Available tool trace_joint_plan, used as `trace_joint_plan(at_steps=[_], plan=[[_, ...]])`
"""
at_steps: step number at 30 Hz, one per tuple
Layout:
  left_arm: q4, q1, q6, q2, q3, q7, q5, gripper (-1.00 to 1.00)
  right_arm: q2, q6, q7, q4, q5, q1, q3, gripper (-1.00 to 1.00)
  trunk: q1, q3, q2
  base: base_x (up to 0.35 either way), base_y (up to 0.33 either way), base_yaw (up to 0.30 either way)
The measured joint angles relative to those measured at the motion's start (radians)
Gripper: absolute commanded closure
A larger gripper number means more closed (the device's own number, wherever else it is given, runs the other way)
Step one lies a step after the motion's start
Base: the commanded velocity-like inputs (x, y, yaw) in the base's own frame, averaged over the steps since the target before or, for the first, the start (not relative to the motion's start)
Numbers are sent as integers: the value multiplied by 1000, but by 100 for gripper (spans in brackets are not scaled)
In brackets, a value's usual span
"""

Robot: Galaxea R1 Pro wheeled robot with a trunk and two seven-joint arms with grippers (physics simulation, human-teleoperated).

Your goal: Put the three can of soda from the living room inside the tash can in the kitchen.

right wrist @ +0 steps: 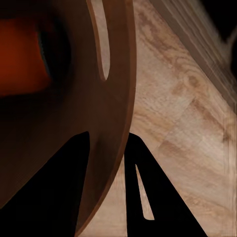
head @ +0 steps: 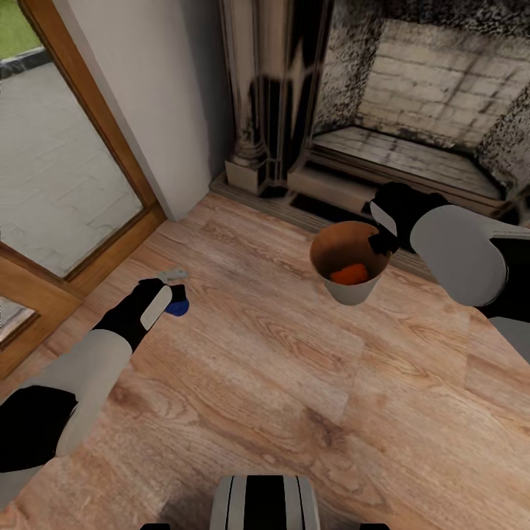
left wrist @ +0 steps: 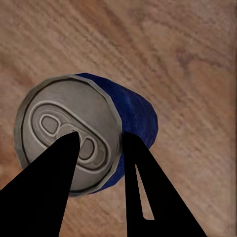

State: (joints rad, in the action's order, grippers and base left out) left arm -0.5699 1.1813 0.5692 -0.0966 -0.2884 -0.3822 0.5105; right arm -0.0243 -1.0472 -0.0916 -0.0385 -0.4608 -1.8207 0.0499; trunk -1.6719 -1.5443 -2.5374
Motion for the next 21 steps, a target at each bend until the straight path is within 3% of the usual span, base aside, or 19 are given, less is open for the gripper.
trace_joint_plan(at_steps=[4,8,11,17,19,21], plan=[[0,0,1,0,0,1,1,100,6,0,1,1,-5,0,-6,100,2,15,1,0,0,0],[-1,0,12,0,1,-30,0,100,12,1,4,0,23,0,20,100,4,31,2,0,0,0],[-10,0,72,0,6,-86,2,100,15,1,5,-1,26,0,25,100,5,43,3,0,0,0],[-24,0,148,0,10,-102,3,100,14,0,4,-2,8,0,11,100,8,66,4,0,0,0],[-56,0,183,0,11,-103,3,100,14,0,5,-3,13,0,16,100,9,73,4,0,0,0],[-153,0,236,-2,12,-103,6,100,14,0,7,-3,20,5,21,100,10,81,5,0,0,0]])
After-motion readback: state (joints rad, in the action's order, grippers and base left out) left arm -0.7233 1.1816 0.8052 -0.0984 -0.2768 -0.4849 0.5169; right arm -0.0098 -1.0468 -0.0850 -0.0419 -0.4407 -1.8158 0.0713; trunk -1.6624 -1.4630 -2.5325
